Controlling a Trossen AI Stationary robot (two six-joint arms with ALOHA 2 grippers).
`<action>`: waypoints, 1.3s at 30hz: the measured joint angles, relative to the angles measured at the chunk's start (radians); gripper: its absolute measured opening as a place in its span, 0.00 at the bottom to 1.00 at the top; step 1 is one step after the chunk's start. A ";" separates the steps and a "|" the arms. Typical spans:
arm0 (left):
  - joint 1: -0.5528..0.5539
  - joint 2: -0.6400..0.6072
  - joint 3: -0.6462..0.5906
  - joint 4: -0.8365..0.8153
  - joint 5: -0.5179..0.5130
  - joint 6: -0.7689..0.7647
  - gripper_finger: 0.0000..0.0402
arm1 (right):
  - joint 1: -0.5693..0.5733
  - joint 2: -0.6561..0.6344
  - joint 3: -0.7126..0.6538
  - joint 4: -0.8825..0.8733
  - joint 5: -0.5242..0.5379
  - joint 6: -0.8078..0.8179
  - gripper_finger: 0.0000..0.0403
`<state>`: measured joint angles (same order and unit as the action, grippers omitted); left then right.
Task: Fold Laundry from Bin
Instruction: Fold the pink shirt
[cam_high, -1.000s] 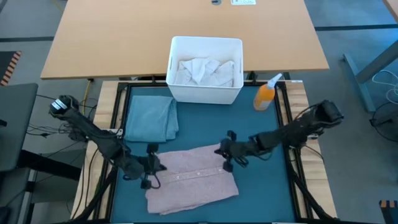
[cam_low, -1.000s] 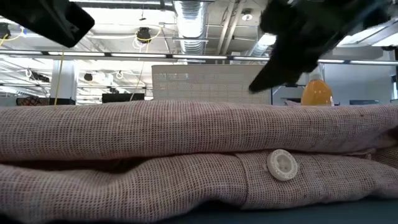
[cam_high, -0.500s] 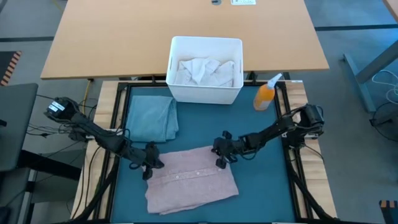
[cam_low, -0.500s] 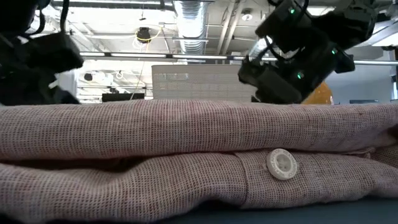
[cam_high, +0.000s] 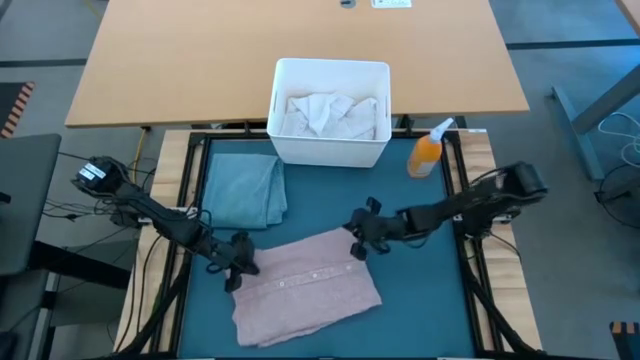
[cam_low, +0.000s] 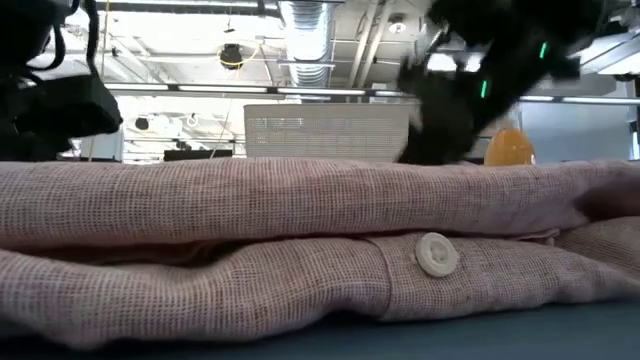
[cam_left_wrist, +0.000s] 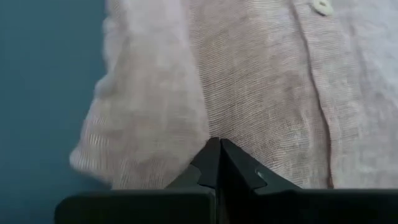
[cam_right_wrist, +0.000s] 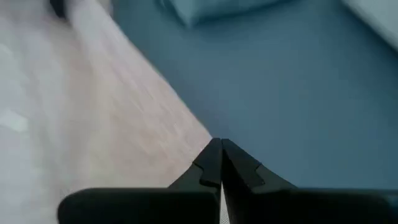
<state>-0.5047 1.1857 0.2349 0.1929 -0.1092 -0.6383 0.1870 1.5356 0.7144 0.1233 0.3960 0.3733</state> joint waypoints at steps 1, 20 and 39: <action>0.000 -0.003 0.012 -0.010 0.003 0.030 0.00 | 0.001 -0.046 0.001 -0.022 0.000 0.021 0.08; 0.002 -0.161 0.207 -0.138 -0.058 0.441 0.17 | 0.157 -0.238 0.000 -0.350 -0.167 1.015 0.61; 0.002 0.036 0.207 -0.031 -0.026 0.361 0.42 | 0.215 0.104 0.004 -0.070 -0.170 1.094 0.78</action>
<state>-0.5030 1.2221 0.4423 0.1619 -0.1348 -0.2772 0.4018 1.6398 0.7181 0.0534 0.2261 1.4677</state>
